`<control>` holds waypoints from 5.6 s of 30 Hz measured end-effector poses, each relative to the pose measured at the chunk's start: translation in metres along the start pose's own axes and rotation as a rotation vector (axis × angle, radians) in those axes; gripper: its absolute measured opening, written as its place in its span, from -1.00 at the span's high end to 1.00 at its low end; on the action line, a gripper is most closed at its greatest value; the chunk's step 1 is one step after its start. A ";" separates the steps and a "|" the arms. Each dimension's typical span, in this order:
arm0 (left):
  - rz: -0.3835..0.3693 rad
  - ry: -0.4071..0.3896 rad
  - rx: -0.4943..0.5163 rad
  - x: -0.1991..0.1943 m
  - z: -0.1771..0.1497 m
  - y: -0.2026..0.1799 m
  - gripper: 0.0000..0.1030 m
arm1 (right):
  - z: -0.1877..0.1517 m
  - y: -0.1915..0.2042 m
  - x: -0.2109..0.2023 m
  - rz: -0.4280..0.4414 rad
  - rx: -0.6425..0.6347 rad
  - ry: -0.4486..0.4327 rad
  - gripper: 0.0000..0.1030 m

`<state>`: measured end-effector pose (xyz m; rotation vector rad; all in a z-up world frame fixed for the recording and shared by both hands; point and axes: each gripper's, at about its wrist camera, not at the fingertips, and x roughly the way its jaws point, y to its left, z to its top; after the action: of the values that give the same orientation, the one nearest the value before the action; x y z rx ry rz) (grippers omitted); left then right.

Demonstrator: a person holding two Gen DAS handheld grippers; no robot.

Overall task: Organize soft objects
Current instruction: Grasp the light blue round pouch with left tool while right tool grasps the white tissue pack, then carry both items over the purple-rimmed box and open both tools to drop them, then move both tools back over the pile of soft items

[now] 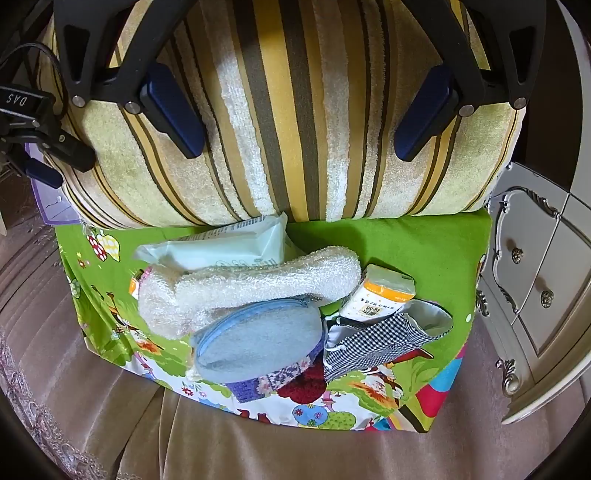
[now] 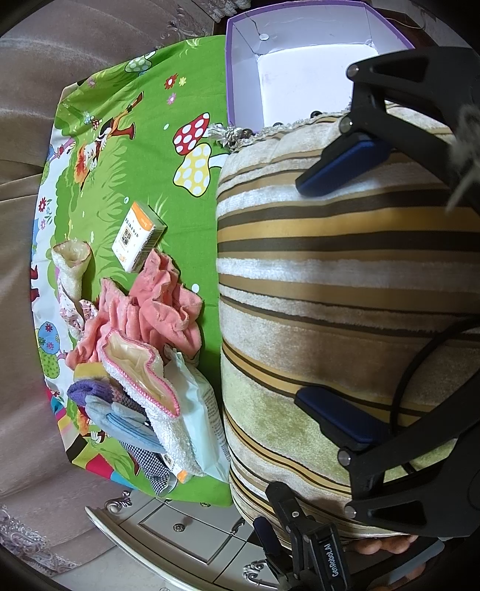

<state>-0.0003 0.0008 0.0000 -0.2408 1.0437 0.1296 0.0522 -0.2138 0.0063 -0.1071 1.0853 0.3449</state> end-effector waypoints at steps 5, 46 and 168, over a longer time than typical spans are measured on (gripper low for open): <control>-0.005 0.037 -0.005 0.007 0.007 0.001 -1.00 | 0.000 0.000 0.000 0.000 0.000 0.002 -1.00; 0.012 -0.044 0.124 0.058 0.131 -0.036 -0.02 | 0.139 -0.085 0.080 0.013 -0.048 0.020 -1.00; -0.295 -0.096 0.030 -0.004 0.082 -0.019 -0.32 | 0.020 -0.129 -0.069 -0.038 0.018 -0.219 -0.92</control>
<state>0.0706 0.0031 0.0449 -0.3553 0.9034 -0.1398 0.0822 -0.3453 0.0657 -0.0719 0.8687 0.3054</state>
